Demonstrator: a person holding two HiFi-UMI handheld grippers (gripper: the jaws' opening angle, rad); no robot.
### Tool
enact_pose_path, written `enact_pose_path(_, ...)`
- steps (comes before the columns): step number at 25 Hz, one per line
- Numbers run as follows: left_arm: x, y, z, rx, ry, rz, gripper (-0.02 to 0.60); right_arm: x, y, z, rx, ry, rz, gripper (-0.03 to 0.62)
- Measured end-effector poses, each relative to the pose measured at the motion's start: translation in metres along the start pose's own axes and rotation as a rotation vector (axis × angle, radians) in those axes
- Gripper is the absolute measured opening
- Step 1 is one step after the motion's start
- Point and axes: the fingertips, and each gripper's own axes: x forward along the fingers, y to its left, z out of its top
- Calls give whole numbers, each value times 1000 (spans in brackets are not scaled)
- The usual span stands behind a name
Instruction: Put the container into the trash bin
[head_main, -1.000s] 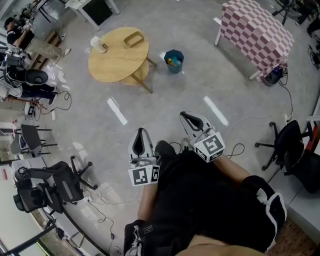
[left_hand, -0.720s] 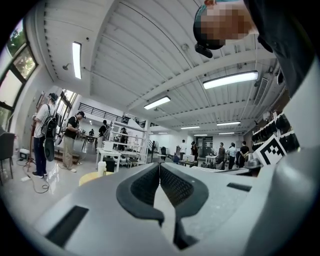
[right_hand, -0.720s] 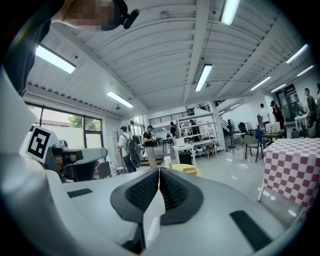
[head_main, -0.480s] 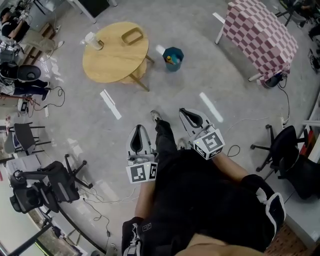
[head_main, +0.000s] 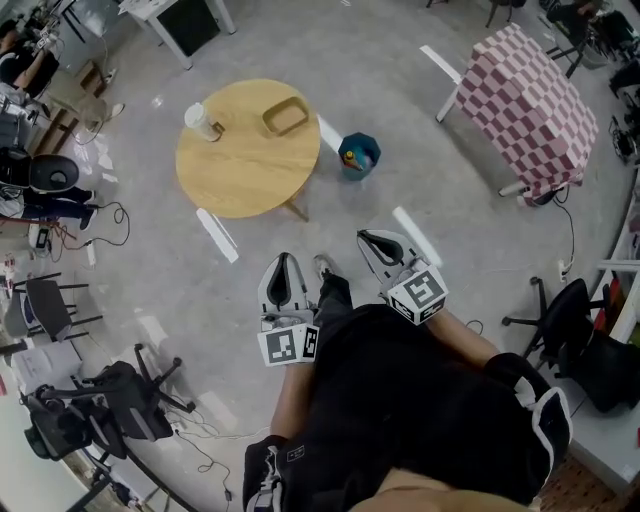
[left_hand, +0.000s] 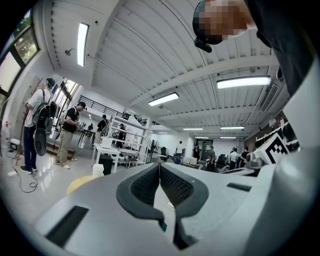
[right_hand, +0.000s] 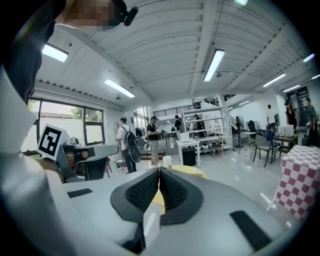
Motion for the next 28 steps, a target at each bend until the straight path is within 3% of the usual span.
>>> enact_pose_path(7,73,64,19,24,-6,-59,11,102,-18,25,-32,14,31,26)
enact_pose_path(17,135,117,21,-15,17,-10,11,200,-71,25,-99,113,63,27)
enact_pose_path(23,197,140,15,-3,19,20,11,269,-134,3,-180,227,95,29)
enact_pose_path(28,257,158,8,-10,33,66,11,324,-181,-33,-325,396,181,31)
